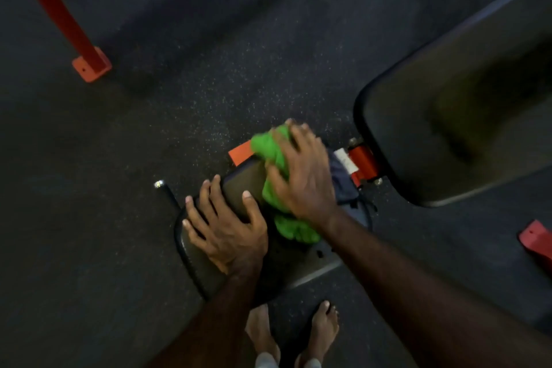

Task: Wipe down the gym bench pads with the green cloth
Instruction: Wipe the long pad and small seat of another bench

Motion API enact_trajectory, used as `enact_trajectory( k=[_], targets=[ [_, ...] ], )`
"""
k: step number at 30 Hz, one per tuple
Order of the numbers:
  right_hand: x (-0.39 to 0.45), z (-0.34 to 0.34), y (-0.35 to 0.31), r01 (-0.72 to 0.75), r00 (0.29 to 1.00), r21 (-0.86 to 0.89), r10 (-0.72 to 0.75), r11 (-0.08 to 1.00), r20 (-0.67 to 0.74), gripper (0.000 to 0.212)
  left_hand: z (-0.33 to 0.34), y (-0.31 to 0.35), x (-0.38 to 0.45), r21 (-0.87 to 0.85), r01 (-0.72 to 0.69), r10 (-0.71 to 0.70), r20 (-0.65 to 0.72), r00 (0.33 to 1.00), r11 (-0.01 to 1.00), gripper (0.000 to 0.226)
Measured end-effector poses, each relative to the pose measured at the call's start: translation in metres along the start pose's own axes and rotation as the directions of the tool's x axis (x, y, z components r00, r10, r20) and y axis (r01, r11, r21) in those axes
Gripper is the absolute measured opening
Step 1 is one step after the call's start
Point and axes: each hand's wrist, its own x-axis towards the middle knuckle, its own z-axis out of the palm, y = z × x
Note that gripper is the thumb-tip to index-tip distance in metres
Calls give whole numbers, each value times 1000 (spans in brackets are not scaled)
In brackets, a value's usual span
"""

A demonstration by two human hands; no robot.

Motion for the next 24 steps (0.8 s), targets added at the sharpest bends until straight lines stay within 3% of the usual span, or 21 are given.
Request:
enact_trajectory(
  k=[2,4,6,8,10,12,14,15,16,19,22,24],
  targets=[
    [-38,-4,10,188,975,5,-187,982,120,69,-1,1,0,-7,4,-4,12,1000,1000,62],
    [-51,-10,36,192,973,-11,-189,981,130,75,-2,0,0,-11,9,-9,22,1000,1000,63],
    [-33,-11,47,-8,998,16,7,1000,57,72,-1,-1,0,0,16,-16,24,1000,1000,63],
    [8,-11,39,-306,951,143,308,941,4,69,0,0,-1,0,11,-11,20,1000,1000,63],
    [37,-10,17,-405,911,161,412,900,-7,64,0,0,-2,-3,13,-13,1,1000,1000,62],
    [29,-4,3,-152,988,60,152,987,11,61,0,-1,-2,-6,12,-12,-8,1000,1000,61],
    [-6,-5,3,148,983,32,-151,988,109,69,-1,-1,-1,0,6,-6,-7,1000,1000,62],
    [-26,-7,11,188,970,51,-193,981,146,73,-1,0,-2,-1,10,-10,1,1000,1000,62],
    [-42,-7,23,168,974,63,-176,984,140,76,-1,0,-1,-4,9,-9,4,1000,1000,62],
    [-49,-9,43,-72,997,65,70,995,34,75,0,-1,-1,1,10,-10,-3,1000,1000,63],
    [0,-8,25,-371,924,157,381,915,-39,65,2,-3,-2,3,-4,4,1,1000,1000,62],
    [20,-7,6,-410,907,150,419,900,-32,62,3,-3,-2,4,-1,1,-10,1000,1000,62]
  ],
)
